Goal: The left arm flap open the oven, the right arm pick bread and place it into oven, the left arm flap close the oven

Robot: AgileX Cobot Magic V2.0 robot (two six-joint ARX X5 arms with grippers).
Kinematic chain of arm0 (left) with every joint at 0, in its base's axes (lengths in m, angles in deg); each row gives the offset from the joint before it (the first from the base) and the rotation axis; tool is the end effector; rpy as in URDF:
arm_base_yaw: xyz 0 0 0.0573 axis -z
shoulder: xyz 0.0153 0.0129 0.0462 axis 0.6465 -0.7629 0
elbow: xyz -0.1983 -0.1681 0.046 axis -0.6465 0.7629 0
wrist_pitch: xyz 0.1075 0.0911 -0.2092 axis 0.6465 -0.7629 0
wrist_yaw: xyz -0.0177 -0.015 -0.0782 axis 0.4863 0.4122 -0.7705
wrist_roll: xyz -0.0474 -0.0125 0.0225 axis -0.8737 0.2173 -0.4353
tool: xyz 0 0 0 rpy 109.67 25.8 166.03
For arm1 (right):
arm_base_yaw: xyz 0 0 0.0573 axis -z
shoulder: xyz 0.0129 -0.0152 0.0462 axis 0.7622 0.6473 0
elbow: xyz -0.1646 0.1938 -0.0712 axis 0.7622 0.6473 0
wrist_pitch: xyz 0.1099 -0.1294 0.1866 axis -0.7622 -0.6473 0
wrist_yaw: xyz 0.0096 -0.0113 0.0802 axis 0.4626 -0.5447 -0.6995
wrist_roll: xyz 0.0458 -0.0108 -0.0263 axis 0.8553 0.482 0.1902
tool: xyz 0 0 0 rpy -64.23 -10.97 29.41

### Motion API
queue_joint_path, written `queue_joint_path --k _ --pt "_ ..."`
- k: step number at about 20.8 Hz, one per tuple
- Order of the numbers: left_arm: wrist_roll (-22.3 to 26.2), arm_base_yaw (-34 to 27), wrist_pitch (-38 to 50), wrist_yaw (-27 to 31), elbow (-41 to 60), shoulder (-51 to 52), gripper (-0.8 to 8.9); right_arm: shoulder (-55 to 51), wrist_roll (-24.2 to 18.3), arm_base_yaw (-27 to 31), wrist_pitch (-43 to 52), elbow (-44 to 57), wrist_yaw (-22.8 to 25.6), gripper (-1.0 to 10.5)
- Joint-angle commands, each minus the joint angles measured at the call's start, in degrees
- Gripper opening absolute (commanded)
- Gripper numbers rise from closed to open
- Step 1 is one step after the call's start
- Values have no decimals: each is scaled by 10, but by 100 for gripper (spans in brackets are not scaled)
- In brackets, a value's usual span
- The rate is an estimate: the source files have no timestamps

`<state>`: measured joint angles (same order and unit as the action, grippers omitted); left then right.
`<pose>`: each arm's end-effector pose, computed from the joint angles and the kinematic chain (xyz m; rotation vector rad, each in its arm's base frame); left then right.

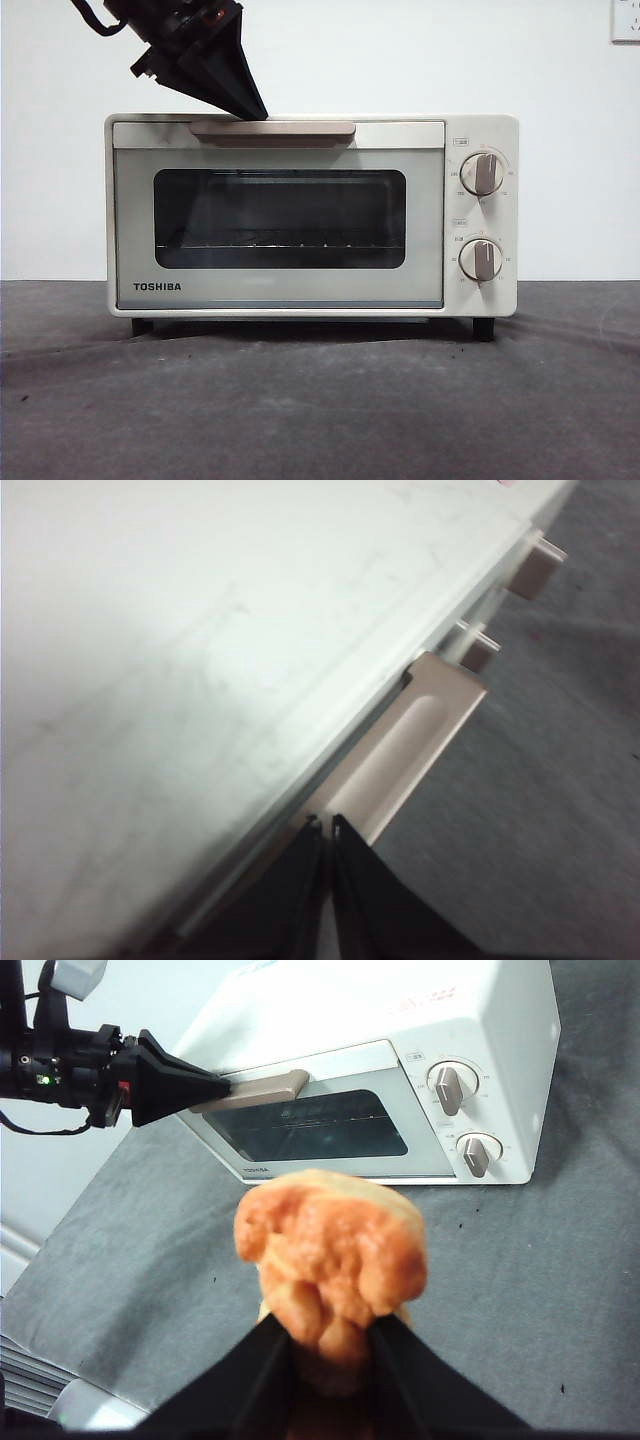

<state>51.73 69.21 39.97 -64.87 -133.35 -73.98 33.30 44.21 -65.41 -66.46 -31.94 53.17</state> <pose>0.2722 -0.1608 0.3181 0.2682 0.6448 -0.8599 0.0261 0.0183 0.3304 0.4273 0.5251 0.5459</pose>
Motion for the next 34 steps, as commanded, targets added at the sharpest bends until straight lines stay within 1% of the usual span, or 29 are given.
queue_joint_path --k 1,4,7,15,20,26,31,34 --pt "12 13 -50 2 -3 -15 16 1 7 -3 8 -10 -2 76" --pt "16 23 -82 8 -3 -15 16 1 5 -3 8 -10 -2 76" --pt "15 35 -102 31 -3 -13 16 1 5 -3 8 -10 -2 76" --pt "-9 73 -103 37 33 14 16 1 4 -3 7 -10 0 76" --pt "-34 87 -70 42 85 48 16 1 0 -3 7 -10 4 76" --pt "-97 107 6 42 185 83 16 1 -11 -3 7 -10 4 76" --pt "-128 131 19 55 208 87 16 1 -12 -3 7 -10 4 76" --pt "-137 150 22 82 220 87 16 1 -13 -3 7 -10 4 76"
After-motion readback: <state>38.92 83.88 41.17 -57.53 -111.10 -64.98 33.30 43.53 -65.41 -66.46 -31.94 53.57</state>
